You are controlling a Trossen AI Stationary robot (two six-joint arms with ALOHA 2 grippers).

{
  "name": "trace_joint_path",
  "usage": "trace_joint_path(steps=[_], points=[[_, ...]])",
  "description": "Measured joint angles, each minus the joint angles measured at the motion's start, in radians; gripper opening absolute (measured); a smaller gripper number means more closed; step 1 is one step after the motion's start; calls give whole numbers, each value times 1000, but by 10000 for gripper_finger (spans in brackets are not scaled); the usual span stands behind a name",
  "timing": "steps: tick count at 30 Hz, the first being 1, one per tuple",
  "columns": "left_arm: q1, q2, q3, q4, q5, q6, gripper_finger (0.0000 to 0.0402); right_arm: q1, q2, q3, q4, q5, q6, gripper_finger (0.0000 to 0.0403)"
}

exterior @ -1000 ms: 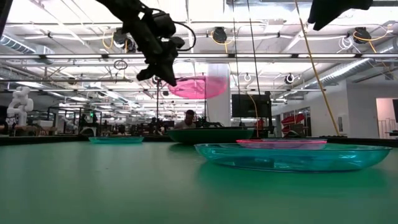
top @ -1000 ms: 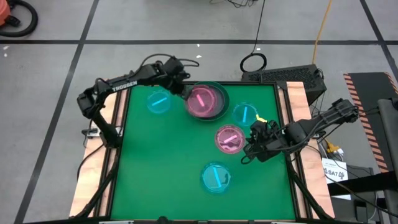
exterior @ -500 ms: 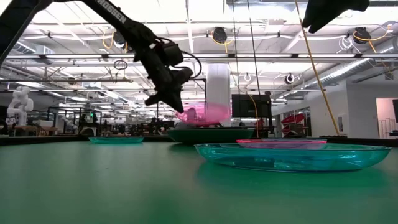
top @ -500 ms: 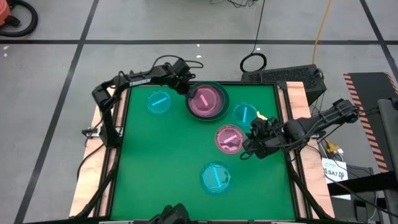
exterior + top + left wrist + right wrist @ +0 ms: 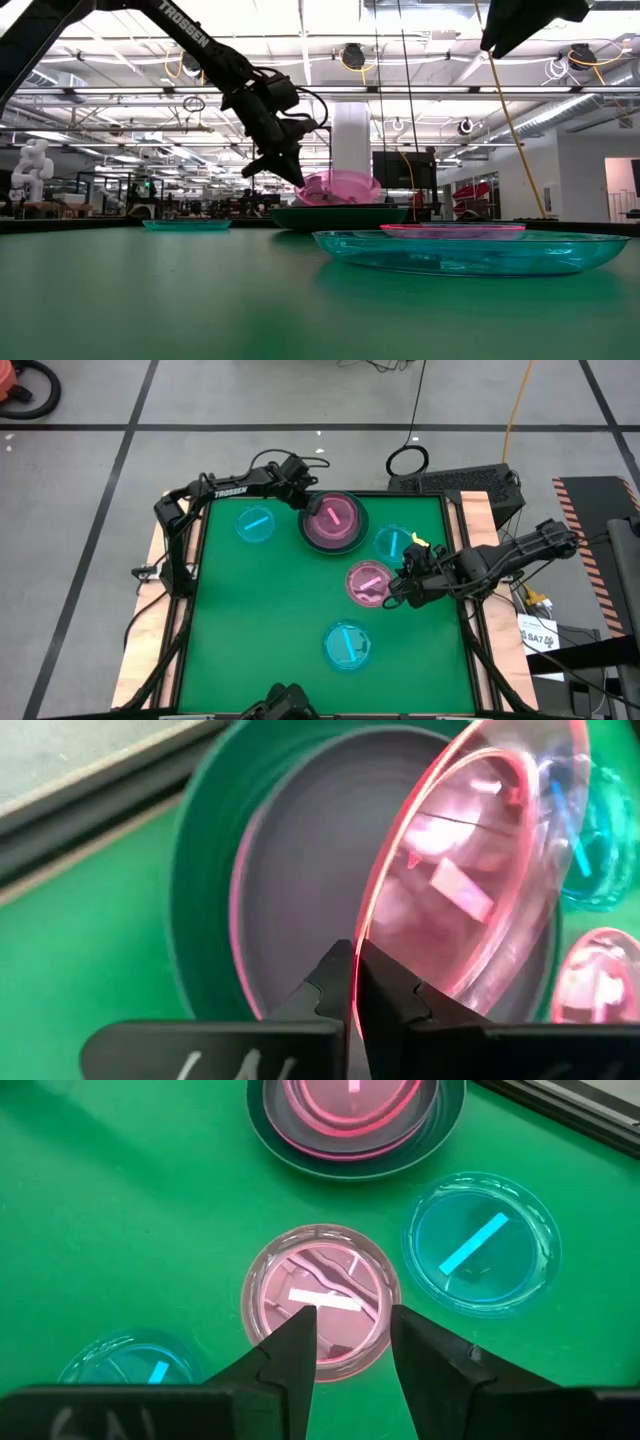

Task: Stack plastic plates
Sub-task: Stack the left pink plate on top of the black plate

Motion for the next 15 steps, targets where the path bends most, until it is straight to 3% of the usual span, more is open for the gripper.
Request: trace_joint_path(steps=[15], points=[[-32, 0, 0, -11, -26, 49, 23, 0, 0, 0, 34, -3, 0, 125]])
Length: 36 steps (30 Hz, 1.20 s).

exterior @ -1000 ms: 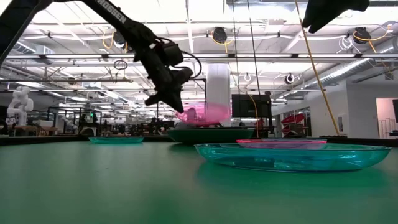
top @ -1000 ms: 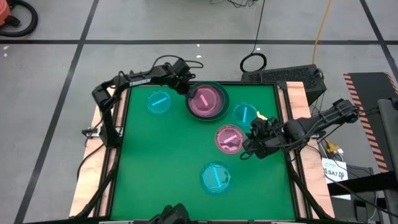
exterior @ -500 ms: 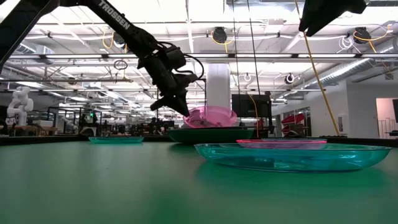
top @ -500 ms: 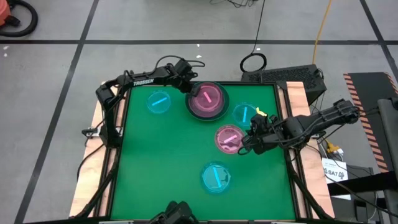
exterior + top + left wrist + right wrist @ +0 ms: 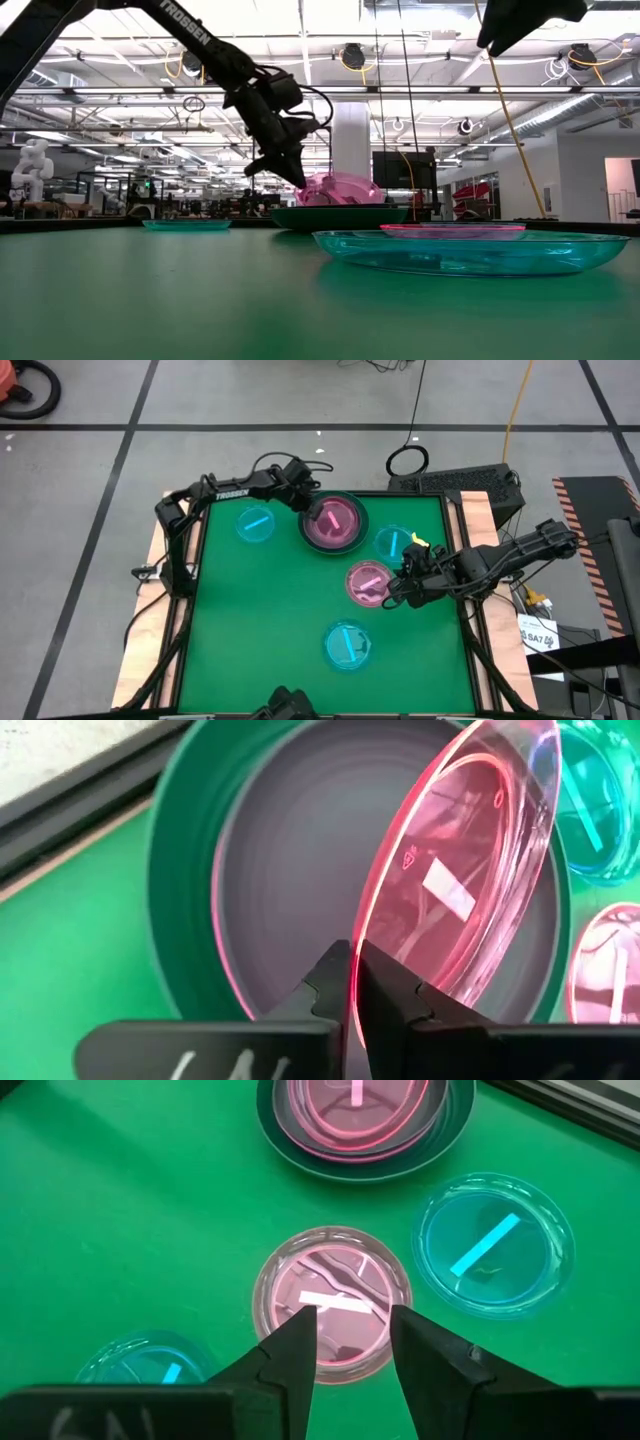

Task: Stack plastic plates
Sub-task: Stack the left pink plate on top of the black plate, then stack the bottom blue plate on top of the pink plate

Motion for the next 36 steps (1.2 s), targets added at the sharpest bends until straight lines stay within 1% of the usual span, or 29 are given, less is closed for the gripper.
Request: trace_joint_path(steps=[3, 6, 10, 13, 17, 23, 27, 29, 33, 36], points=[[-12, 0, 0, 0, -25, 2, 46, 0, 0, 0, 6, -1, 0, 125], [-23, 0, 0, 0, -79, 7, 91, 0, 0, 0, 11, -34, -3, 125], [-25, 0, 2, -4, -86, -12, 150, 3, 0, 0, 13, -96, -13, 125], [-25, 2, 54, -79, -80, -14, 174, 3, 0, 0, 27, -131, -16, 125], [-27, 2, 218, -317, -57, 81, 179, 3, 0, 0, 89, -182, -24, 125], [-50, 1, 503, -656, -55, 260, 179, 5, 20, 0, 248, -241, -35, 125], [-72, -1, 618, -821, -68, 325, 179, 28, 76, 0, 284, -264, -7, 125], [-78, -17, 624, -866, -73, 322, 179, 47, 111, 0, 293, -285, 24, 125], [-100, -76, 582, -870, -61, 305, 179, 80, 178, 0, 303, -295, 77, 125], [-138, -137, 514, -853, -50, 303, 179, 81, 208, -6, 313, -364, 83, 125]])
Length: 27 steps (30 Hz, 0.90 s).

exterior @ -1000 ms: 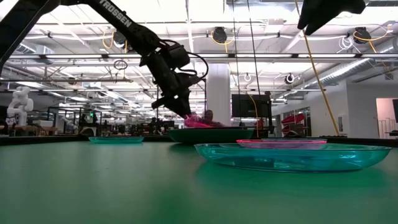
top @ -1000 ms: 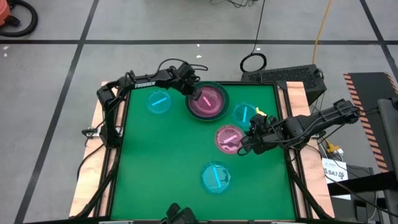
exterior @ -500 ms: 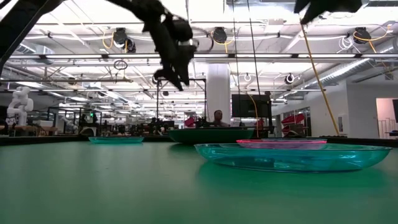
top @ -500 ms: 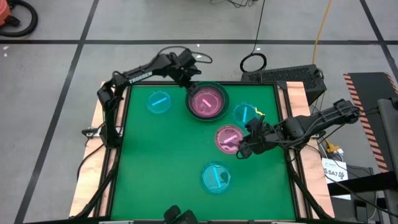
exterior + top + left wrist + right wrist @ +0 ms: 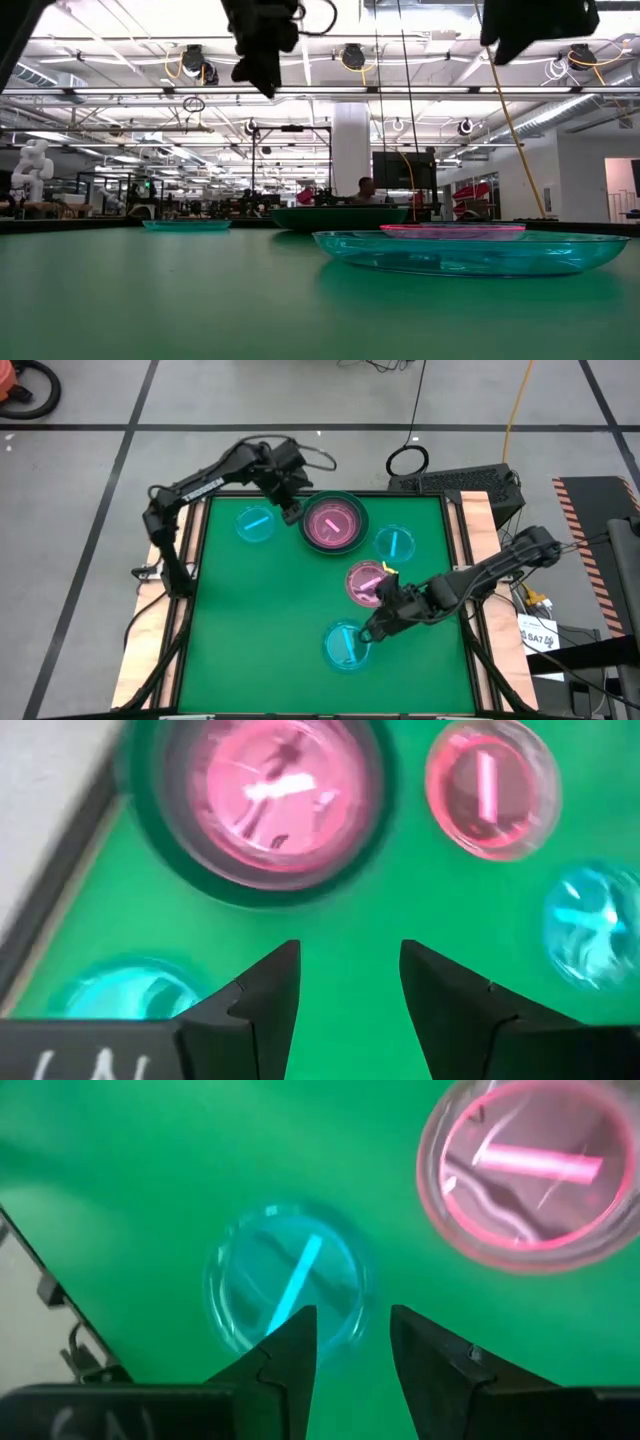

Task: Stack plastic plates
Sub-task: Stack the bottom blue plate on top of the pink plate

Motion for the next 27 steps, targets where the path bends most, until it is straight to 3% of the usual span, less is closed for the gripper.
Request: trace_joint_path(steps=[7, 13, 16, 21, 27], points=[[-88, -217, -298, 141, -3, -129, 179, -8, 5, -205, 313, -146, 58, 125], [-204, -392, -523, 229, -68, -288, 179, -9, 3, -393, 606, -161, 162, 138], [-282, -445, -595, 228, -107, -370, 179, -13, 8, -459, 698, -162, 196, 164], [-423, -484, -665, 233, -184, -501, 179, -21, 8, -501, 705, -162, 207, 204], [-573, -484, -696, 335, -260, -614, 179, -23, 30, -558, 770, -162, 208, 209]])
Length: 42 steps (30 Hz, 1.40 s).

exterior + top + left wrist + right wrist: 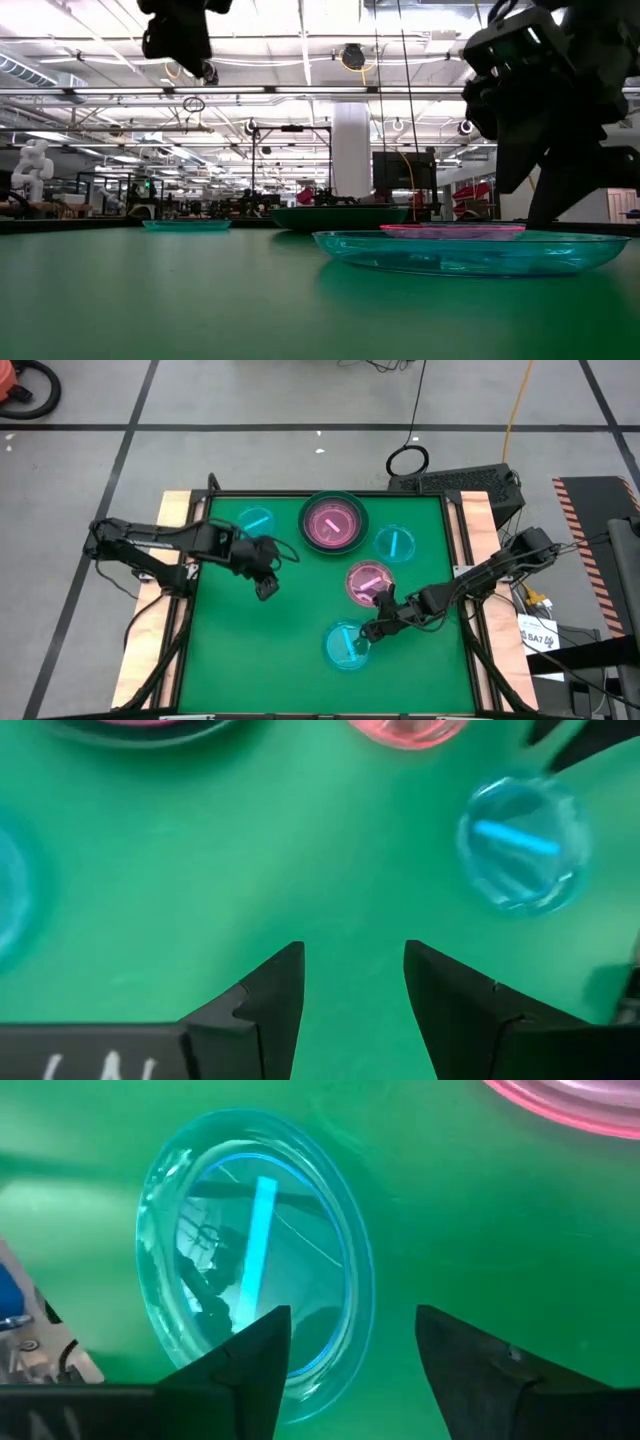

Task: Stack plastic plates
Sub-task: Stack the bottom blue plate on top of the pink plate

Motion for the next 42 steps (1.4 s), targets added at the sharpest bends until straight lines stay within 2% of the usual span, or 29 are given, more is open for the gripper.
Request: trace_joint_path(steps=[3, 7, 15, 19, 29, 42], points=[[-43, 1, -13, 68, -3, -36, 179, 0, 21, -23, 81, -16, 3, 203], [-72, 1, -13, 115, -4, -59, 179, 0, 46, -25, 101, -24, -5, 193], [-70, 1, -13, 133, -5, -66, 179, 0, 112, -24, 166, -50, -20, 159], [-69, 2, -13, 133, -15, -58, 179, 0, 146, -23, 223, -51, -18, 124], [-69, 2, -13, 130, -37, -55, 179, 0, 156, -25, 264, -52, -41, 7], [-69, 2, -13, 131, -53, -39, 179, -30, 60, -25, 323, -35, -30, 2]])
